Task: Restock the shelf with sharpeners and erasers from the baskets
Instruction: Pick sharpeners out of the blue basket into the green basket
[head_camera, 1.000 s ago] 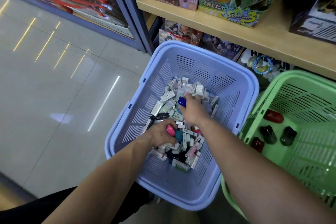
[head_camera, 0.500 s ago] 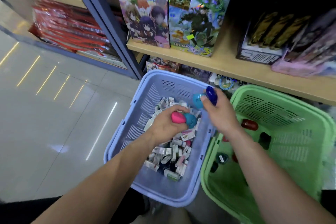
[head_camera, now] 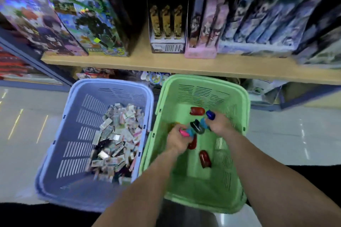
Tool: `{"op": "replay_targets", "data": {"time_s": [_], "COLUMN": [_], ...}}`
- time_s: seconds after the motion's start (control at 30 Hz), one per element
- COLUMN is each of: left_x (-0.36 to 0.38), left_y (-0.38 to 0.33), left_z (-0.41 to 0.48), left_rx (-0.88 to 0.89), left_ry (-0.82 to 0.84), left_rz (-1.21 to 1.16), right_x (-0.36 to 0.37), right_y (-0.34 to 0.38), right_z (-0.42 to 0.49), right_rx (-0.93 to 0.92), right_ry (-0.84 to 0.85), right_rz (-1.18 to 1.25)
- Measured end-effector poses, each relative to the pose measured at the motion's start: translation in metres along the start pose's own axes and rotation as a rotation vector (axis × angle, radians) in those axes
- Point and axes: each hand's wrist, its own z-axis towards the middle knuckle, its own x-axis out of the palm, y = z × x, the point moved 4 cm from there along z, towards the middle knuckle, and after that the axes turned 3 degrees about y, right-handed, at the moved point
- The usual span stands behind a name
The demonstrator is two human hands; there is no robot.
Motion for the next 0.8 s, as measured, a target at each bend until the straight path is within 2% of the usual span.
{"op": "replay_targets", "data": {"time_s": [0.17,0.3,0.43,0.53,0.6,0.7,0.8], "left_x": [0.017,0.006,-0.015,-0.050,-0.086,-0.156,-0.216], "left_y": [0.030,0.005,-0.029,-0.048,-0.048,-0.029,0.014], "left_z": [0.045,0.031,-0.010,-0.050,-0.071,-0.085,-0.075], "left_rx": [-0.137,-0.053,0.098,0.290,0.331,0.267,0.118], "left_ry": [-0.001,-0.007,0.086,0.164,0.178,0.080,-0.068], "left_rz": [0.014,0.123,0.304,0.450,0.494,0.530,0.661], "right_x": [0.028,0.024,0.011,0.009,0.016,0.040,0.073], "right_y": [-0.013,-0.008,0.031,0.075,0.103,0.135,0.156], "right_z": [0.016,0.010,-0.008,-0.035,-0.057,-0.083,-0.089], "right_rx": [-0.011,-0.024,-0.175,-0.290,-0.388,-0.520,-0.570], "right_ry": [0.025,-0.018,-0.081,-0.103,-0.149,-0.175,-0.165], "right_rz": [0.018,0.086,0.056,0.131,0.161,0.171,0.011]}}
